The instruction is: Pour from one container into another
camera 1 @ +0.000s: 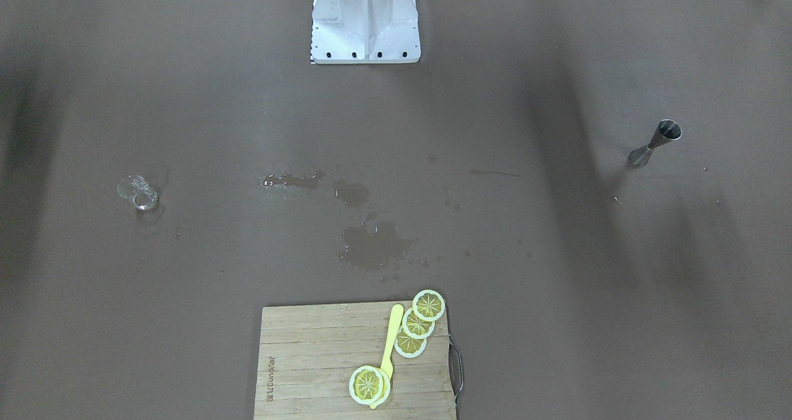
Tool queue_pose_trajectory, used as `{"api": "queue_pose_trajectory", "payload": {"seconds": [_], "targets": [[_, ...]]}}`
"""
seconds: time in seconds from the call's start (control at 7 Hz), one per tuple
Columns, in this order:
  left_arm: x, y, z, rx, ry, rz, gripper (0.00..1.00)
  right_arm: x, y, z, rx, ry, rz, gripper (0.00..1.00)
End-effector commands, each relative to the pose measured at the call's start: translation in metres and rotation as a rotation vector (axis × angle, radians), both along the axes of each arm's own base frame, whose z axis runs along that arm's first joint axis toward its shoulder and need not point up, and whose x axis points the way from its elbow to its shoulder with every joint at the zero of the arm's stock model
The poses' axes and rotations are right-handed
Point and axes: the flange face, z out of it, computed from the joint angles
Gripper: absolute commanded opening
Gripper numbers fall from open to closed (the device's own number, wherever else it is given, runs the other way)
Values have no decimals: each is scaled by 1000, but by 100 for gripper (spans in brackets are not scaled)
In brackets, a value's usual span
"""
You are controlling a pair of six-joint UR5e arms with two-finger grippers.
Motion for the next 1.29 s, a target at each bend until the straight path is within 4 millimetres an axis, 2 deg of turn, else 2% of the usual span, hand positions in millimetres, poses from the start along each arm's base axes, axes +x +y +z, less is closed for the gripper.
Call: {"api": "queue_pose_trajectory", "payload": {"seconds": [0.0,1.14], "targets": [[0,0,0,0,0,0,99,0,-1,-1,0,0,0,100],[0,0,1,-1,0,1,99,-1,0,-1,-1,-17,0,100]]}}
